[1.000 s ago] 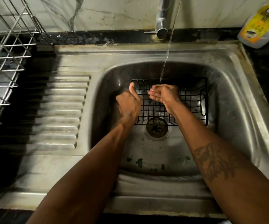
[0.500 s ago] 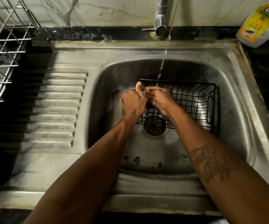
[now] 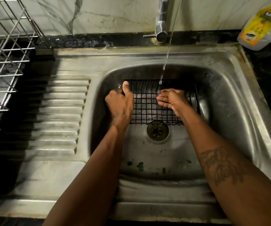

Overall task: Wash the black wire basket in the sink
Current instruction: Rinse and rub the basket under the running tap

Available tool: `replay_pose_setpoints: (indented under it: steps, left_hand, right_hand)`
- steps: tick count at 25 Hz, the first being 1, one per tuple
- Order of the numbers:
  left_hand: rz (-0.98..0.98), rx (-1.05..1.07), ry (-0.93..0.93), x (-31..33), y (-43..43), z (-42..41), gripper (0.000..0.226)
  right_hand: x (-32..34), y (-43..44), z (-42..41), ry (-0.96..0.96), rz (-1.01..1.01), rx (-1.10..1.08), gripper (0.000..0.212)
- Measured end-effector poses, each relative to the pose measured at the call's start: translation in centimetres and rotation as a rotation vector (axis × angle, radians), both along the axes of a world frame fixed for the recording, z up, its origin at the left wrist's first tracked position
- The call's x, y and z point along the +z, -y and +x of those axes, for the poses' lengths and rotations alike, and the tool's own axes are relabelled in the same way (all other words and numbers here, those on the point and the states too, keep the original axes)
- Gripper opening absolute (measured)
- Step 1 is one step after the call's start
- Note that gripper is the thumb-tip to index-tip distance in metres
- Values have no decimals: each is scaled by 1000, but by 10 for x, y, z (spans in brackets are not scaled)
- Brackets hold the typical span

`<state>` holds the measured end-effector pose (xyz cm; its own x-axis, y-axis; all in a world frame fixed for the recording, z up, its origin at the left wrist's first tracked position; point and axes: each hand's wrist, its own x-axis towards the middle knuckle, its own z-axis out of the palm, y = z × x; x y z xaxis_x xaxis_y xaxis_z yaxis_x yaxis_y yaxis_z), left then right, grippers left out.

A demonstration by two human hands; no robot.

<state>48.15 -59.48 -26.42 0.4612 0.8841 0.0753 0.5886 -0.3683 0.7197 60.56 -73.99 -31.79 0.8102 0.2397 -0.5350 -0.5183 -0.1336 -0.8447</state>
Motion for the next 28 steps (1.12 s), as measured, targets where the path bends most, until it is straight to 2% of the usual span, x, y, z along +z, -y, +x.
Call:
replay_pose_setpoints:
  steps: [3,6,8,9,11,13,16,19,20,21,23,24,25,26,28]
  left_hand:
    - [-24,-20,-9,7,-3,-1,60]
    - [-345,-17,88,14,-15,-3,62]
    - [-511,-27,175,18,-19,-5,58]
    - [-531,-45,195,21,-18,-6,54]
    - [-514,-95,238,28,-19,-6,54]
    - [-454,-113,283,30,-26,-5,60]
    - [-333,-31,248,32,-34,-4,75]
    - [-288,6,245,39,-40,-8,67]
    - [-282,0,250,42,-40,-8,63]
    - [-268,-12,257,44,-38,-8,62]
    - [-216,-34,247,48,-32,-9,62]
    - [-190,-41,242,49,-29,-8,63]
    - [-173,-44,238,49,-29,-8,63]
    - [-162,-45,235,48,-29,-9,63]
    - [-153,-59,248,45,-32,-11,64]
  right_hand:
    - [1,-5,-7,-64,-80,186,10]
    - [5,-12,-18,-166,-61,374,20]
    - [5,-10,-18,-190,18,324,20]
    - [4,-10,-16,-156,38,231,18]
    - [0,-11,-12,-45,53,31,15]
    - [2,-16,-9,-60,104,-25,12]
    - [11,-12,-16,-225,-14,238,25]
    - [20,-6,-27,-284,-136,633,31]
    - [20,-8,-28,-259,-132,643,31]
    - [17,-13,-28,-217,-105,537,31]
    - [8,-27,-20,-149,30,105,30]
    - [5,-34,-15,-121,50,-36,30]
    - [5,-37,-14,-115,14,-61,32]
    - [7,-34,-17,-133,-54,27,33]
    - [15,-19,-27,-207,-196,340,31]
